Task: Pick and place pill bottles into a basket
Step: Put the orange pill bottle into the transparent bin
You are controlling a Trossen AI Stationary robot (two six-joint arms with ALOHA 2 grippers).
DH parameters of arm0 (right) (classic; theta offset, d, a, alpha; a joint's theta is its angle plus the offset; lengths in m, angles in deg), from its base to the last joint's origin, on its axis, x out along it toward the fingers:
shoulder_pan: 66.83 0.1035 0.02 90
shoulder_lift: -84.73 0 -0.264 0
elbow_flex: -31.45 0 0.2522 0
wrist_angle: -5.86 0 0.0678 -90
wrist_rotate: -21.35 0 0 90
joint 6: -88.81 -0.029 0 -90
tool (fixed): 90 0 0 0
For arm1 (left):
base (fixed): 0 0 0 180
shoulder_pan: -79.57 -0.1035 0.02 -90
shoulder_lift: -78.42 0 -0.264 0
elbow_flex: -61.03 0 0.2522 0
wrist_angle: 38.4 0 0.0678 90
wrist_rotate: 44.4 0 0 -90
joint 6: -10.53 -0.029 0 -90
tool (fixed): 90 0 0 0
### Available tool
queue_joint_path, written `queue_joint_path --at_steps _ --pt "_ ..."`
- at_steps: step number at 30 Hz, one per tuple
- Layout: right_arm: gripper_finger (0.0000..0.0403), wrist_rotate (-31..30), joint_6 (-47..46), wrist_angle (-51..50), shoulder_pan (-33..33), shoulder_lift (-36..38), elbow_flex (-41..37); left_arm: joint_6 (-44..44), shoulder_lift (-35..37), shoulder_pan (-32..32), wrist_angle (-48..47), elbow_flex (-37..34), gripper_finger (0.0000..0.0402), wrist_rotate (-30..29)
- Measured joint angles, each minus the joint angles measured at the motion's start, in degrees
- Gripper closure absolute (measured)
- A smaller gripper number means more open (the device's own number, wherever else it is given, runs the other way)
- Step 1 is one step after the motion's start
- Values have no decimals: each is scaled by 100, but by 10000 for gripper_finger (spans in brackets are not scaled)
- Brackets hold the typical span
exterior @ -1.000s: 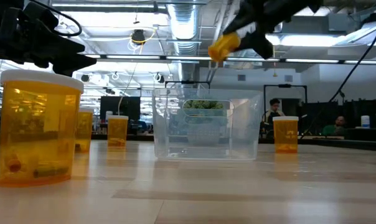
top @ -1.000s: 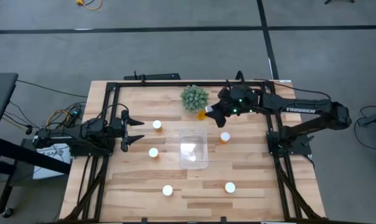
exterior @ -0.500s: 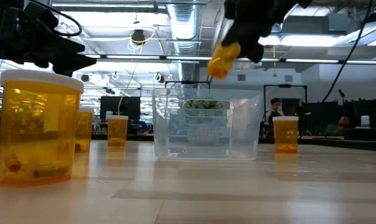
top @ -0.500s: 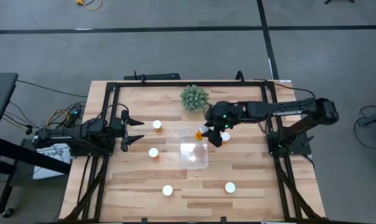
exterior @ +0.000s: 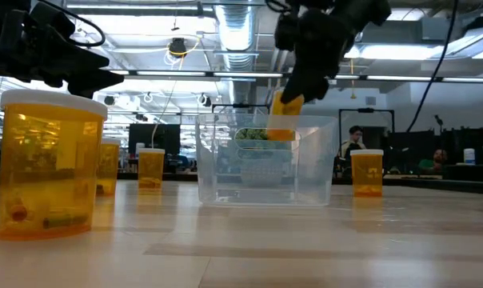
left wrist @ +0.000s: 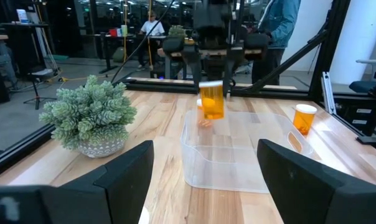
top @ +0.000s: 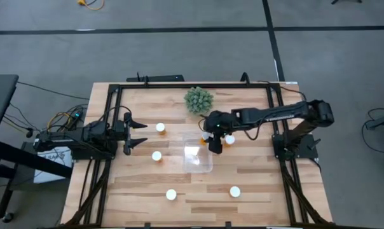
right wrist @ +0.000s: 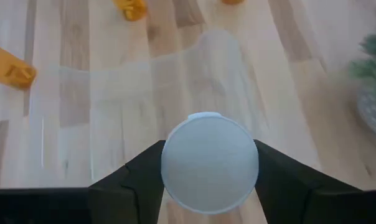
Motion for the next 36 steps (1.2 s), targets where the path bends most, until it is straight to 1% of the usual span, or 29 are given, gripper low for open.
queue_joint_path --at_steps 7,15,17,23,30,33,36 --pt "183 0 72 -31 -2 -498 -4 0 0 -2 0 0 125 2" --pt "207 5 265 94 -88 -893 -2 0 -2 0 -1 0 125 4" --pt "199 2 324 51 -120 -920 -4 0 -2 0 -2 0 125 4" --pt "150 2 352 184 -222 -930 -2 0 -2 -1 -1 0 125 4" --pt "142 2 353 161 -233 -928 4 0 -2 -2 -2 0 125 2" --pt "141 4 358 -14 -215 -930 226 0 -2 0 0 0 125 2" --pt "141 -2 533 -304 -183 -930 725 0 -2 0 0 0 125 2"
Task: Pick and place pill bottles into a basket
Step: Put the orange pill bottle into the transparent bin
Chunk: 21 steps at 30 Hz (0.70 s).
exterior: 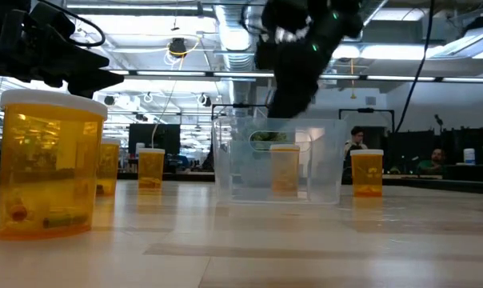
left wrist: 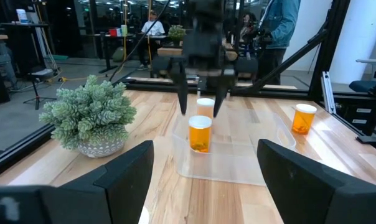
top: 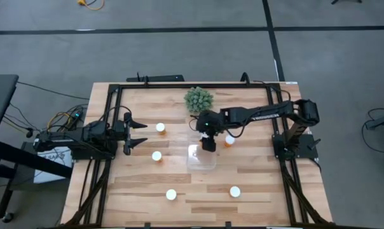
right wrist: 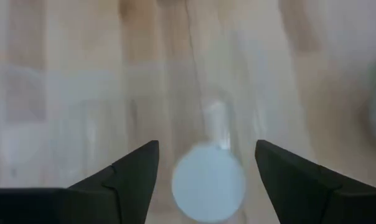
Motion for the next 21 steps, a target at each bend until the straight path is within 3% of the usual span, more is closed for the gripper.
queue_joint_path --at_steps 6,10,21 --pt "141 -60 367 -902 15 5 1096 0 0 0 0 0 125 0" --pt "140 -183 526 -1817 13 253 1405 0 0 -1 0 0 125 -2" --pt "140 -454 134 -2465 -46 1518 321 0 2 0 0 0 125 0"
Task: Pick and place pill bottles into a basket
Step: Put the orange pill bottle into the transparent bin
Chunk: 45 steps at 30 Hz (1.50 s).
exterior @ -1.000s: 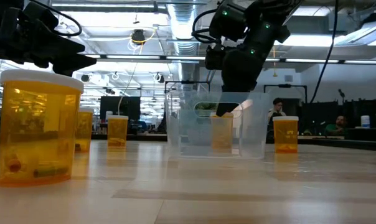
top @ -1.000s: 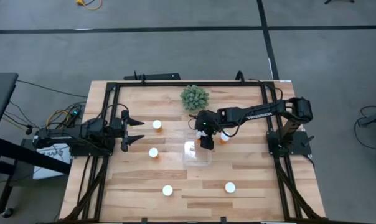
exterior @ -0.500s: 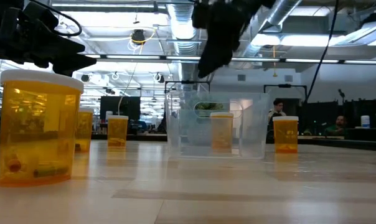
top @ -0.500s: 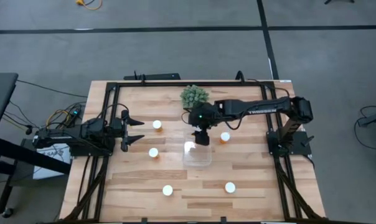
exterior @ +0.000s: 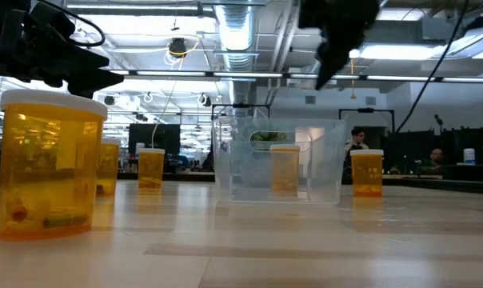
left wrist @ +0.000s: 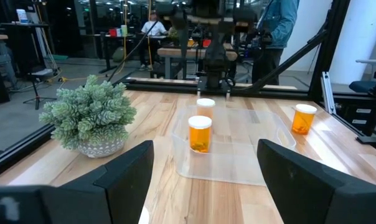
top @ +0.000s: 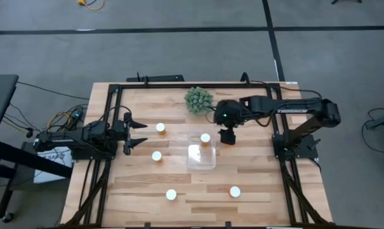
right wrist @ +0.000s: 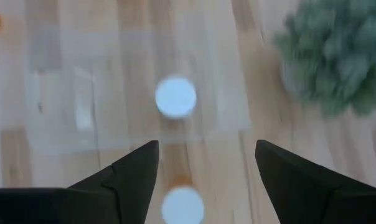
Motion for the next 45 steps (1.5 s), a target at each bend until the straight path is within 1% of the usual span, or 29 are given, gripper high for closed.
queue_joint_path --at_steps 3,8,18,29,35,39,45 --pt "140 3 -18 -14 53 153 -411 0 -2 -1 0 0 125 0" --pt "140 5 -102 -56 122 159 -903 0 -1 0 0 0 125 0" --pt "140 28 -73 45 122 119 -1338 0 -2 0 0 0 125 4" --pt "140 45 -159 550 122 119 -1695 0 -2 0 0 0 125 6" --pt "140 51 -237 663 122 119 -1873 0 -2 0 0 0 125 7" --pt "140 291 -271 730 165 119 -2037 0 -2 0 -1 0 125 7" --pt "140 306 -361 930 345 126 -2161 0 0 0 -2 0 125 9"
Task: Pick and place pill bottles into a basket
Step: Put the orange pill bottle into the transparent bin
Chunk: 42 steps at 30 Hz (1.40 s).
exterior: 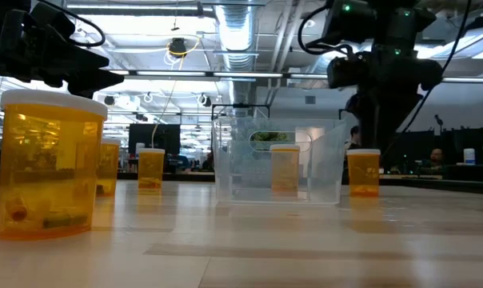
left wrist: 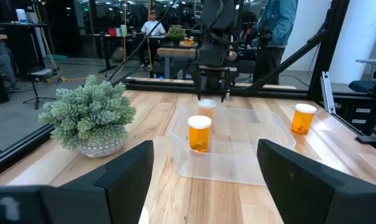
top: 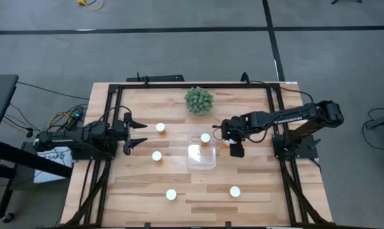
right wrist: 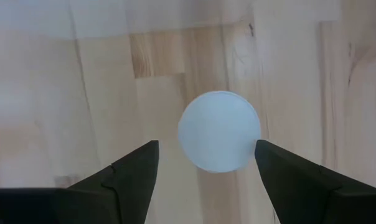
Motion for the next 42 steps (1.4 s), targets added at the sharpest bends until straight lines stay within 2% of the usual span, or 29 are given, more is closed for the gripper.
queue_joint_path --at_steps 17,24,31,42 --pt "132 53 -64 213 -47 -7 -4 0 -2 -1 2 0 125 -2" --pt "76 299 -311 206 -47 -9 87 0 -2 0 1 0 125 -2" --pt "7 -188 -256 32 -47 -9 123 0 -2 0 2 0 125 -4" --pt "23 -167 48 163 -47 -95 82 0 -2 -1 2 0 125 -4"
